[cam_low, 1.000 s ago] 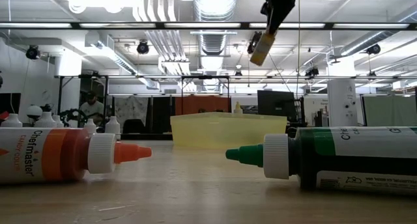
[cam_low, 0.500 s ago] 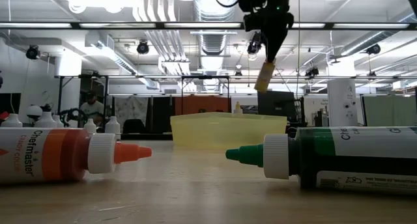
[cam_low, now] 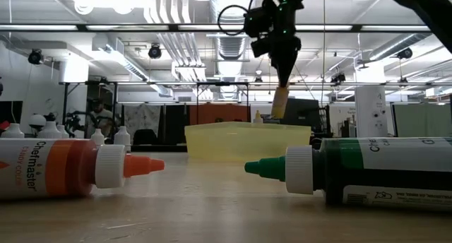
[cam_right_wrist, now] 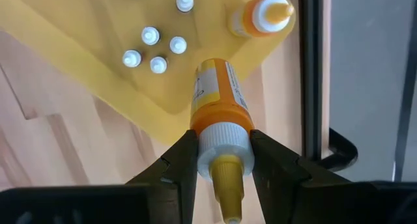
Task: Pick & Place food coloring
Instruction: Put the large yellow food coloring bottle into the yellow bin
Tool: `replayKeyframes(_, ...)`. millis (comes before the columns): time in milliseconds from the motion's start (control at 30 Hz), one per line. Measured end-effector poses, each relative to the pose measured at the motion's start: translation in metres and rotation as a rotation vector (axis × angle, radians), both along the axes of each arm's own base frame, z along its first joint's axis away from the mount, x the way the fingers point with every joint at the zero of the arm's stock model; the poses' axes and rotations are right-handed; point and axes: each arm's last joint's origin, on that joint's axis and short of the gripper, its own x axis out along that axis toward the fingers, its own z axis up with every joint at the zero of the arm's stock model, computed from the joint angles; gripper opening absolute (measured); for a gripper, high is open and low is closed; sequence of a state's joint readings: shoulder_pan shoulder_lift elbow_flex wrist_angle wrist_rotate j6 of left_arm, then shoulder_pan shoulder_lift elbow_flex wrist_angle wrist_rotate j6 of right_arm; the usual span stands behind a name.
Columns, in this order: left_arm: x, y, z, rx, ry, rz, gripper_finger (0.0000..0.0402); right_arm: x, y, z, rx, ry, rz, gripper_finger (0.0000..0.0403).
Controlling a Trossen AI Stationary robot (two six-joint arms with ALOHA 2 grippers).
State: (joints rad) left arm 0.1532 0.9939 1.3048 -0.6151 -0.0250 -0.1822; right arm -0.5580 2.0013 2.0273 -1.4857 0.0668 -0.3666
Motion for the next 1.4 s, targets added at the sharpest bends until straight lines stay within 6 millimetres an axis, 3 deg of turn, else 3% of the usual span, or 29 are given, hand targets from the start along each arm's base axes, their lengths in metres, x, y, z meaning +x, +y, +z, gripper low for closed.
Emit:
replayKeyframes(1033, 0.0, 0.0, 0.0, 0.0, 0.0, 0.0, 0.0, 0.021, -0.026, -0.058, 0.077, 0.084, -0.065, 0.0107)
replayKeyframes(1400, 0.0, 0.0, 0.0, 0.0, 0.0, 0.0, 0.0, 0.024, -0.034, -0.063, 0.057, 0.051, -0.086, 0.0107)
